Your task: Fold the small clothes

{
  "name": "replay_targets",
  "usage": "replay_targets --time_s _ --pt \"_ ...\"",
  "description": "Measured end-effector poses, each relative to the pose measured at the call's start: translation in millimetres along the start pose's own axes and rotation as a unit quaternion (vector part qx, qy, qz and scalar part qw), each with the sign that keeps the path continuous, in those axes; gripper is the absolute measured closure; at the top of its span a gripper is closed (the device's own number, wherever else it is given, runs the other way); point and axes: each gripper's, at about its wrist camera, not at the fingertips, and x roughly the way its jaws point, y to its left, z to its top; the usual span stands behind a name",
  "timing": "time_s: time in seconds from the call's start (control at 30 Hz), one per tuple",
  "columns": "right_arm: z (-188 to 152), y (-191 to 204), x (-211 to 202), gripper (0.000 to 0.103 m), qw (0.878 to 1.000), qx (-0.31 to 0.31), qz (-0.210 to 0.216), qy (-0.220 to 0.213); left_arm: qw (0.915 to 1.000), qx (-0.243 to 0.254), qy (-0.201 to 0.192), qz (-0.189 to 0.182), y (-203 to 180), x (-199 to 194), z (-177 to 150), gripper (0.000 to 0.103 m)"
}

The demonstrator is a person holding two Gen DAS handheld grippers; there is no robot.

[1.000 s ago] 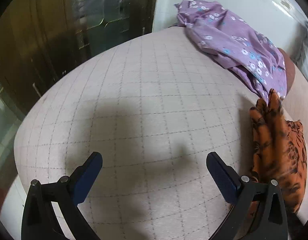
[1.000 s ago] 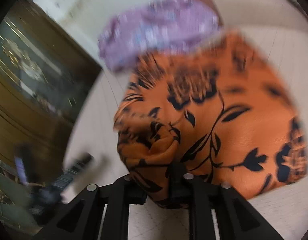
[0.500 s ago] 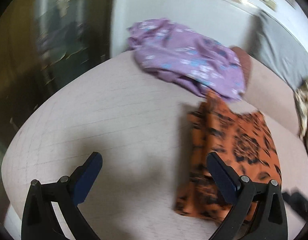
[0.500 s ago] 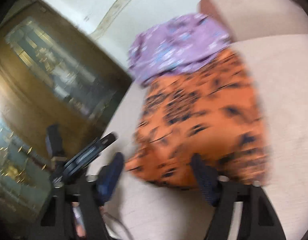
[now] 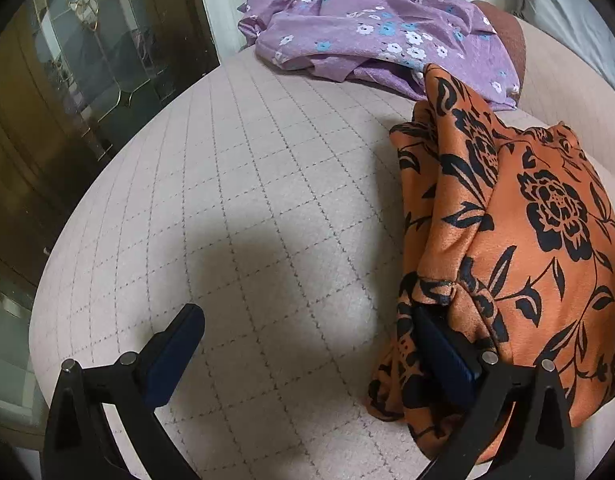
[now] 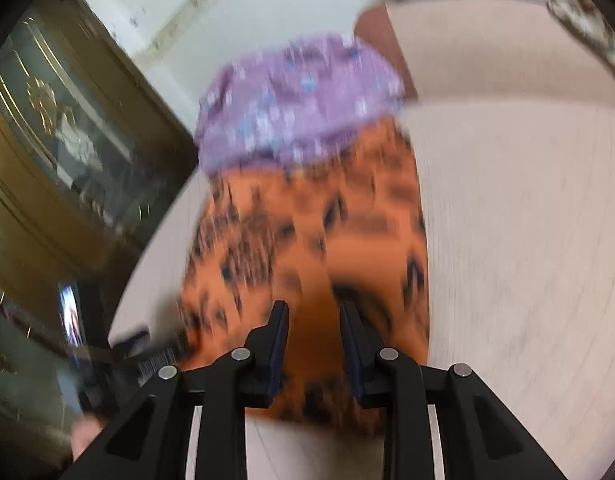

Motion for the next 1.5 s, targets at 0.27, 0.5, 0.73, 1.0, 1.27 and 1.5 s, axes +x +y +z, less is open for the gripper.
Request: replay_targets --time_s 0.27,0.5,0.73,1.0,1.27,1.5 --pt "50.8 -29.7 106.0 0.074 0.993 0.052 -0.072 0.082 0.9997 0.017 -0.008 0.013 -13.2 2.7 1.8 0.000" --pt "78.4 2.8 109.5 0.072 0.997 -0.003 -0.052 0.061 0.9995 0.023 -0.011 0.019 -14.1 2.6 1.3 0.000" --pt "75.7 50.8 151.3 0.072 0.995 -0.044 0.016 0.084 0.9996 0.020 -0.017 0.012 -11.7 3.4 0.0 0.000" --pt "70.5 44.9 182.5 0.072 0.997 -0.038 0.003 0.067 0.9994 0.022 -0.026 0.011 -11.5 3.8 -1.0 0.000" --pt "73.0 35.8 150.9 0.072 0.996 0.004 0.040 0.084 0.9987 0.030 -0.041 0.010 -11.3 -1.6 -4.2 0.000" --pt "60.5 14.0 78.7 0.072 0.998 -0.025 0.032 0.051 0.9975 0.039 -0.057 0.011 -10.9 -8.5 -7.0 0.000"
